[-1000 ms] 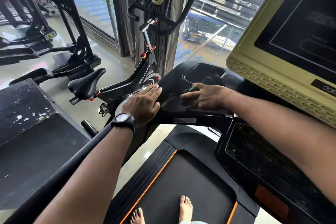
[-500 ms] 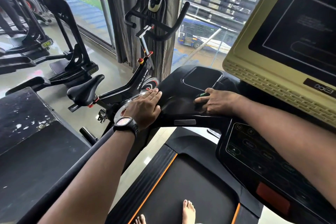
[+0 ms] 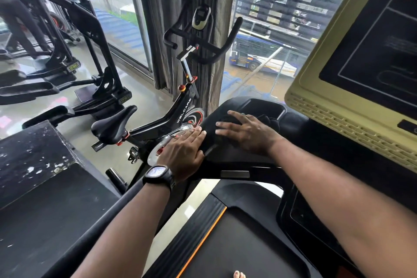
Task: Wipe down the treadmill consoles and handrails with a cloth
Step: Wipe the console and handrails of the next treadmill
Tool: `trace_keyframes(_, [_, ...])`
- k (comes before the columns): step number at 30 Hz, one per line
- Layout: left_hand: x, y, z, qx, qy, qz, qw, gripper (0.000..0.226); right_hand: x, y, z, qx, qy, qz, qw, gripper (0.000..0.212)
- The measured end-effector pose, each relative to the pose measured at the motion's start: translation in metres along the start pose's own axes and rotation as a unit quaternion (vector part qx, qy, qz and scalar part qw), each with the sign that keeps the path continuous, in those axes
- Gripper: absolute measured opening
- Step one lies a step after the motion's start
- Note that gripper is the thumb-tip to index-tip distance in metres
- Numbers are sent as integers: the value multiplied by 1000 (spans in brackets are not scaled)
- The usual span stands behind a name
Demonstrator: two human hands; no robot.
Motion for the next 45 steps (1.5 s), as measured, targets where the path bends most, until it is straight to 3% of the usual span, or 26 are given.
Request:
trace_keyframes(2, [0,-1,1,-1,3,-2,1000,74,-8,-12,27,-148,-94,-63,982,53])
trace_keyframes(5, [0,-1,2,1,0,-8,1000,76,-6,-20,39,-284,-159,-50,944,55])
trace_keyframes(8, [-1,-2,0,2,3,-9,1000,76,0,-27,14,-248,-147,-8,958,53])
trace_keyframes(11, [-2,-4,-1,2,7,-8,1000,75,-1,-34,12,-202,-149,-34,967,47])
trace_keyframes(16, [1,-2,0,4,14,0,1000,76,-2,-35,38,-386,-164,-42,907,47])
trace_keyframes(19, [3,-3,0,0,20,2,1000,76,-8,-33,15,-342,-102,-64,932,54])
trace_keyframes(22, [4,-4,1,2,22,-6,1000,71,-2,-37,22,-284,-122,-62,949,54])
trace_keyframes(25, [3,-4,0,4,23,-8,1000,69,-3,-37,46,-369,-178,-62,910,52])
trace_keyframes(28, [3,-3,-1,2,21,-8,1000,69,-6,-32,34,-431,-123,-69,891,52])
trace_keyframes(31, [2,-5,-1,1,21,-9,1000,69,-2,-35,8,-360,-64,-34,930,52])
trace_keyframes(33, [1,-5,-1,1,23,-11,1000,70,-1,-41,12,-300,-95,-38,948,52])
trace_keyframes(35, [1,-5,-2,-1,24,-9,1000,69,-1,-42,32,-320,-140,-68,935,55])
trace_keyframes(37, [1,-4,-2,1,24,-6,1000,68,-7,-34,48,-405,-160,-90,896,57])
trace_keyframes(39, [0,-4,-2,4,24,-9,1000,68,-5,-30,36,-447,-111,-85,884,56])
trace_keyframes(42, [-1,-5,-4,6,22,-11,1000,71,-1,-35,3,-364,-39,-36,930,51])
trace_keyframes(45, [-1,-4,-3,4,25,-14,1000,71,3,-39,20,-316,-136,-43,938,49])
Point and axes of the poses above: each hand's wrist, its own y-axis away from the middle knuckle, its own x-axis out of the back of the hand, z = x × y, the point moved 10 cm from there along -y, towards the middle knuckle, and after that the axes turned 9 degrees about -x, right-handed, at the moved point
